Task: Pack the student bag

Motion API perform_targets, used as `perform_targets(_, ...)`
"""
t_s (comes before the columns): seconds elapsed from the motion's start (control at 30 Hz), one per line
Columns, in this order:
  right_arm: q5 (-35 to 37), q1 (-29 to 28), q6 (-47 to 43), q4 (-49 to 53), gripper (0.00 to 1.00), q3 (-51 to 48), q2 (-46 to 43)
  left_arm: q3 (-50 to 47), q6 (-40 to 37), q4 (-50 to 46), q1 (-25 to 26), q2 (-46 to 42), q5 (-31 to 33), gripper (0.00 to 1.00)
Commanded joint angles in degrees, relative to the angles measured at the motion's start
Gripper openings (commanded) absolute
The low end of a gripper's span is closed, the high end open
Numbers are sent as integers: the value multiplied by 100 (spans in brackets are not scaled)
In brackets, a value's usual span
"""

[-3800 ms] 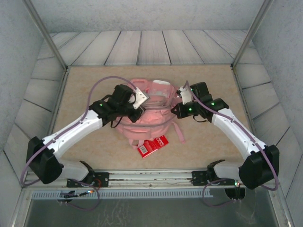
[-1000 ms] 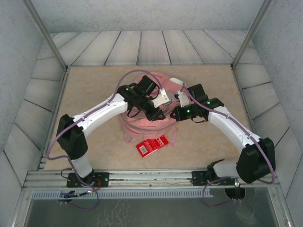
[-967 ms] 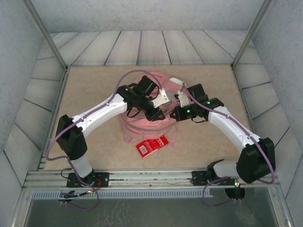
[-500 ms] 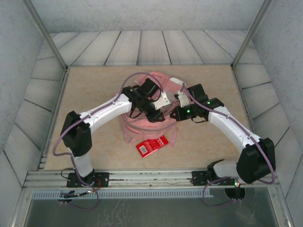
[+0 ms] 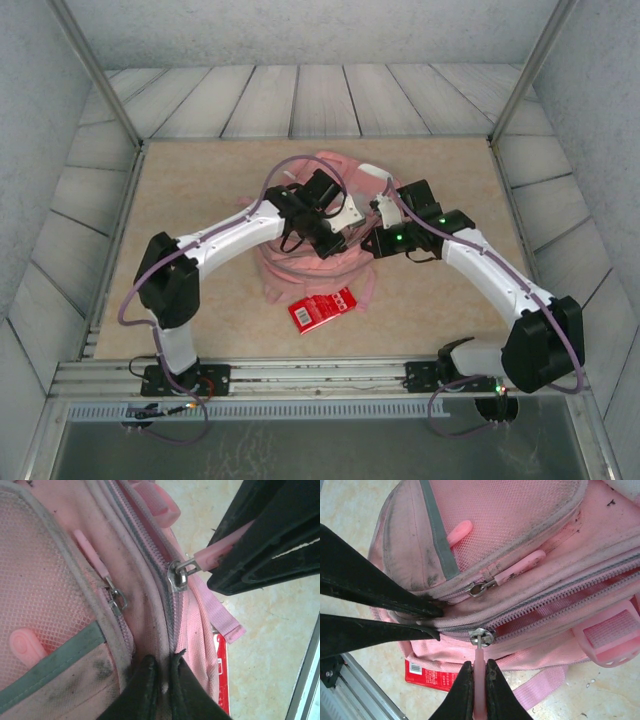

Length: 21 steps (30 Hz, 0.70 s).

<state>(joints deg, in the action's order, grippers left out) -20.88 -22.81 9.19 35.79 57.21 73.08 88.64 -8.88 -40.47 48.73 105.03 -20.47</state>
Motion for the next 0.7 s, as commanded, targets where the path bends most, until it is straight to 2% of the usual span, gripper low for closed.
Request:
perform_targets(0.0, 32, -13, -130, -37, 0, 146, -264, -295, 172, -24, -57, -84, 562, 8)
perform_targets(0.13, 522, 122, -137, 105, 0, 166, -144, -569, 268, 28, -97, -390, 787, 0)
perform_targets(0.67, 1618, 1307, 168, 18, 0, 40, 495, -1934, 682, 470, -1146, -1999, 849, 0)
